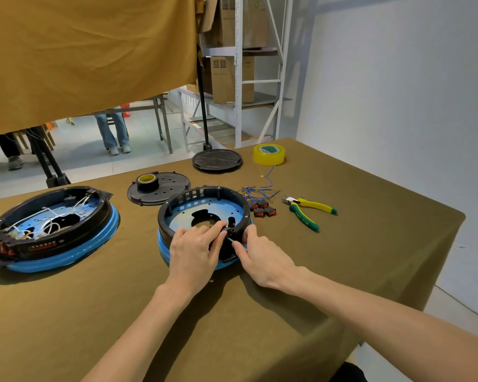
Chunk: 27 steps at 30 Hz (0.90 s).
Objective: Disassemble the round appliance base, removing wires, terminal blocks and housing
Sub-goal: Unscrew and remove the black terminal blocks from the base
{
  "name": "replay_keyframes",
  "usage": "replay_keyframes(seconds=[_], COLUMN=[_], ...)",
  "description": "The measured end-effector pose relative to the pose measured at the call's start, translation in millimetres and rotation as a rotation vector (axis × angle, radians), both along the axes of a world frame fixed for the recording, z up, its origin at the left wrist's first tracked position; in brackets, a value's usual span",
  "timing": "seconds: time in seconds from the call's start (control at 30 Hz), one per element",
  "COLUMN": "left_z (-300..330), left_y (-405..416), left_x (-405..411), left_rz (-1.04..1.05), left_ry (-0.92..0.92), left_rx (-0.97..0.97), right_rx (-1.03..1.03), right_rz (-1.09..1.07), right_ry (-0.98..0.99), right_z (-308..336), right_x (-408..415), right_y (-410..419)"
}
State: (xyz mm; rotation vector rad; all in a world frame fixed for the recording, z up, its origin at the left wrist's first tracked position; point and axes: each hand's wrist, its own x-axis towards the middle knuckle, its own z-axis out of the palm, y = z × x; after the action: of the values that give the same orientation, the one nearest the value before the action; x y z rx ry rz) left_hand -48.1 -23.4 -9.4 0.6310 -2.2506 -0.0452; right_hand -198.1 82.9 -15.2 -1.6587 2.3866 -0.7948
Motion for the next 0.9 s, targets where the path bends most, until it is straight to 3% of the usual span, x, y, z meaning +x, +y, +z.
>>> replay_keyframes(seconds=[0.9], left_z=[-14.7], left_y=[-6.0], left_x=[-3.9], left_rz=[-0.001], left_ry=[0.089], left_rx=[-0.109], right_rx=[0.018], right_rz=[0.047], right_ry=[-0.043], right_z=[9.5], right_x=[-0.1], right_y=[1.8])
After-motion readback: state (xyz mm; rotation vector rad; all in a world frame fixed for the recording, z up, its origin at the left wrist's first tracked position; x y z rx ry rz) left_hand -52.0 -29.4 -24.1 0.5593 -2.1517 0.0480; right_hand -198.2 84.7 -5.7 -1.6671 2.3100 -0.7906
